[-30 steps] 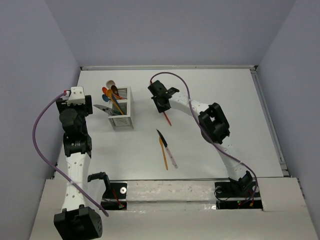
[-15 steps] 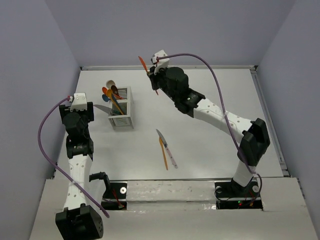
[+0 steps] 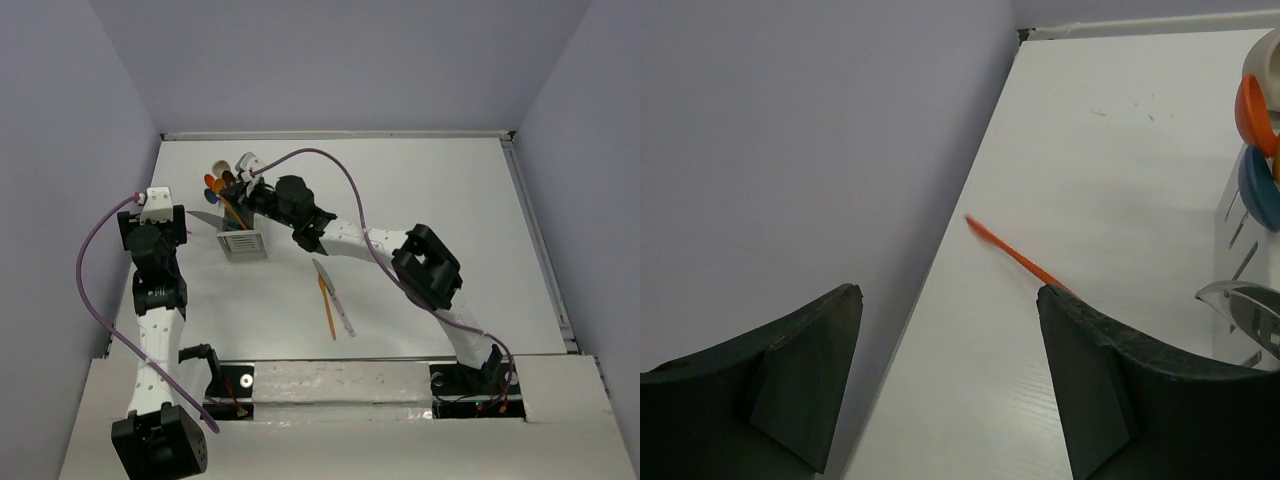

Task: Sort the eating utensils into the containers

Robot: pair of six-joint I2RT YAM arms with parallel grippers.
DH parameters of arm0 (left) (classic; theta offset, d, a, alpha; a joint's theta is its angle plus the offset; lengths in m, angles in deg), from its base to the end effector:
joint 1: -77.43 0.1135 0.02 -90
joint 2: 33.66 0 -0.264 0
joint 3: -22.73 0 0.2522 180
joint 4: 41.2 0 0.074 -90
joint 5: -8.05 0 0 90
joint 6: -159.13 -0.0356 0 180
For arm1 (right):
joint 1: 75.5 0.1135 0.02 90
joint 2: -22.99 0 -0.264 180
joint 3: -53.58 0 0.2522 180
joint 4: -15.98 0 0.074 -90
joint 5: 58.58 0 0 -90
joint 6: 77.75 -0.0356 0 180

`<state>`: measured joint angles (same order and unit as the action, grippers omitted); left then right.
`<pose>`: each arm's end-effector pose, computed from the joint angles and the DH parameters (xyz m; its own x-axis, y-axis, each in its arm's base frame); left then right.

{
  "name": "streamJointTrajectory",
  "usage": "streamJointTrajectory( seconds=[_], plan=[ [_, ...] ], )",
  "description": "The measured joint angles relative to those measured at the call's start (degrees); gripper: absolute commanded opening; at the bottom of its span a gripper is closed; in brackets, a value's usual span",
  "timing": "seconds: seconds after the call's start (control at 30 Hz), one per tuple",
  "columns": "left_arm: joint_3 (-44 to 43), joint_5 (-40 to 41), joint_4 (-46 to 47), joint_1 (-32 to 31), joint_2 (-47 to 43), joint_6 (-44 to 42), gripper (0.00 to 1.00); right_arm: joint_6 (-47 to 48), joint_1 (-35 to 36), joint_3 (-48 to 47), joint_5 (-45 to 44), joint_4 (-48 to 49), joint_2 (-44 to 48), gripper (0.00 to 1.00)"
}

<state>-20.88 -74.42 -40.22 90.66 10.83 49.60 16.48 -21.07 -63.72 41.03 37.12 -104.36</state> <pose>0.1869 0.0487 0.2948 -0.1169 0.3130 -0.9425 -0.3346 0.8811 0.3341 0.3067 0.4391 0.3003 0.1778 0.1236 -0.9763 -0.8866 0.4506 -0.1044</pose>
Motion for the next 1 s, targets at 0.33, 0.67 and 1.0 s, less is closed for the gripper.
streamJointTrajectory(
  seconds=[0.33, 0.67, 1.0],
  plan=[
    [0.0, -1.4, 0.0, 0.0, 0.0, -0.1, 0.85, -0.4, -0.4, 8.0, -0.2, 0.1, 2.9, 0.0],
    [-6.2, -6.0, -4.1, 8.1, 9.4, 2.2, 0.86, -2.7, -0.4, 20.3, -1.9, 0.8, 19.3, 0.0],
    [-30.5, -18.3, -9.7, 17.6, 35.0, 10.4, 0.77, -2.7, -0.4, 30.4, -7.0, -4.5, 31.4, 0.0]
  ],
)
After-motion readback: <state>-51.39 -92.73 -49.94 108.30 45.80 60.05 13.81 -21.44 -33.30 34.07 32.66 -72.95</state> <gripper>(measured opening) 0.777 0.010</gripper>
